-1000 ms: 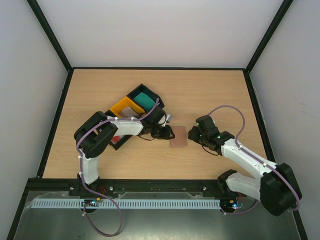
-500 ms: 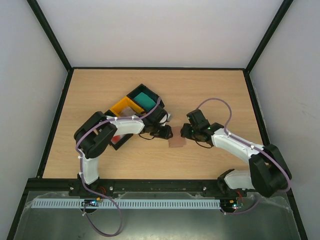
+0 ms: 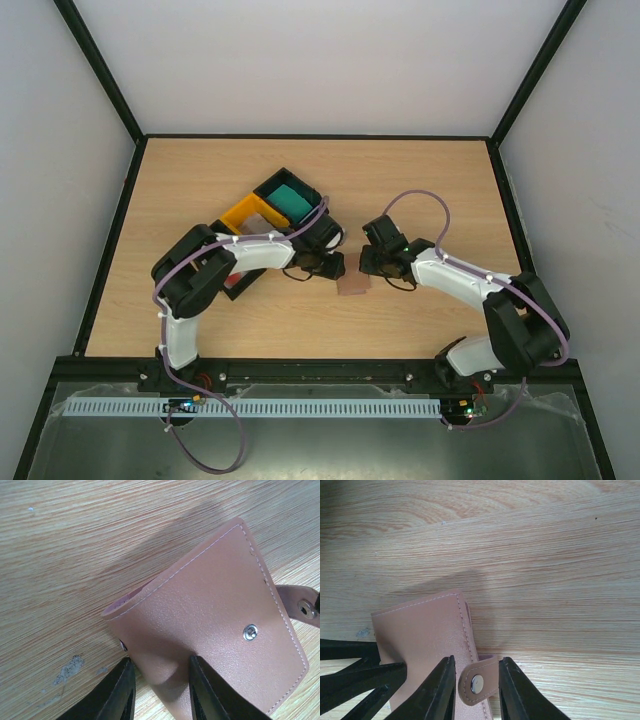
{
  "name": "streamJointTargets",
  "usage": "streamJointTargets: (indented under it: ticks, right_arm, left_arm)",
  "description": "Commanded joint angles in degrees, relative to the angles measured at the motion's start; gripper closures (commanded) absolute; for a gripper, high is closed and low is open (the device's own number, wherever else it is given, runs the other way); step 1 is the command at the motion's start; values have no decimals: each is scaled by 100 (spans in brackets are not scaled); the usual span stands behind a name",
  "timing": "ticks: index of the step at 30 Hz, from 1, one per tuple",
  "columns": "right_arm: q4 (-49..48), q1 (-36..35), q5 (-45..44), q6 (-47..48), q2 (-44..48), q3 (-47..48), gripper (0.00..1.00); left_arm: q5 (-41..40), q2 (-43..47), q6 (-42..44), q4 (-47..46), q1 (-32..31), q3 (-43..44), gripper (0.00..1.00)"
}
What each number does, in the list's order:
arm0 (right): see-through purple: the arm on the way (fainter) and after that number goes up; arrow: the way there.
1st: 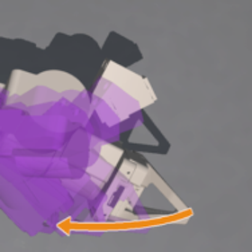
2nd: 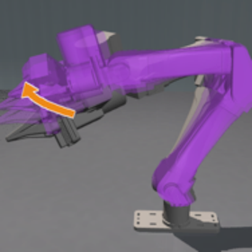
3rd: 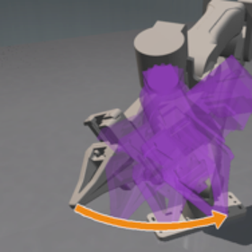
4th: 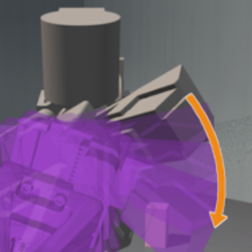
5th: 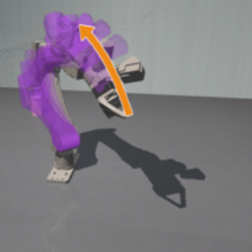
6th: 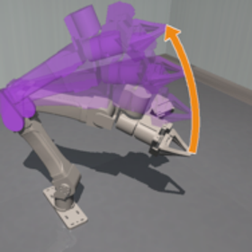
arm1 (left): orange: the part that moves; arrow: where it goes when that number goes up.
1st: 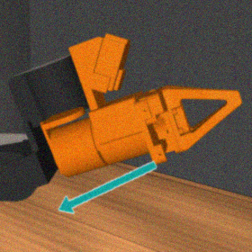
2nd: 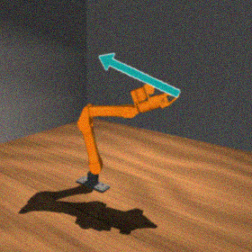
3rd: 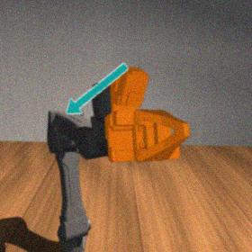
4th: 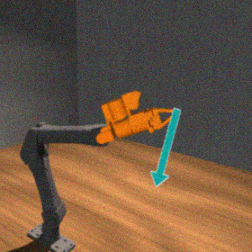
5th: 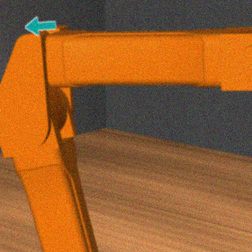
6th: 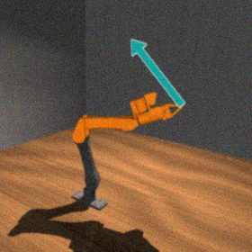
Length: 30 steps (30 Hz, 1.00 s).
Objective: Put the credit cards into the card holder
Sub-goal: Turn over the card holder at the center of the board, then close the card holder at the center of the board.
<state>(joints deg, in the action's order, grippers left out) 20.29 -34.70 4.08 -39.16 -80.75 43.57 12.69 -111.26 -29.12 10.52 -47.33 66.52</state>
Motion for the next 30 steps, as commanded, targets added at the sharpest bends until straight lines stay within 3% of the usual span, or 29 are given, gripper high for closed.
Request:
streamJointTargets:
  ticks: [1, 4, 8, 11, 21, 30]
  right_arm:
    - [193, -32, -241, 44, -76, 41, 77]
    - [188, -35, -196, 75, -125, 35, 73]
    - [132, -52, -79, 145, -153, 46, 58]
    - [106, -67, -41, 166, -212, 72, 56]
    - [75, -73, -157, 79, -44, -47, 85]
    - [80, -80, -142, -17, 33, -59, 97]
  left_arm:
    - [-593, -431, 98, 749, 6, -120, 69]
    - [-583, -440, 98, 748, 4, -100, 69]
    - [-583, -448, 92, 741, 0, -96, 68]
    - [-581, -452, 85, 741, 2, -104, 67]
    - [-591, -367, 57, 715, 2, -131, 66]
    - [-594, -358, 58, 705, -3, -122, 66]
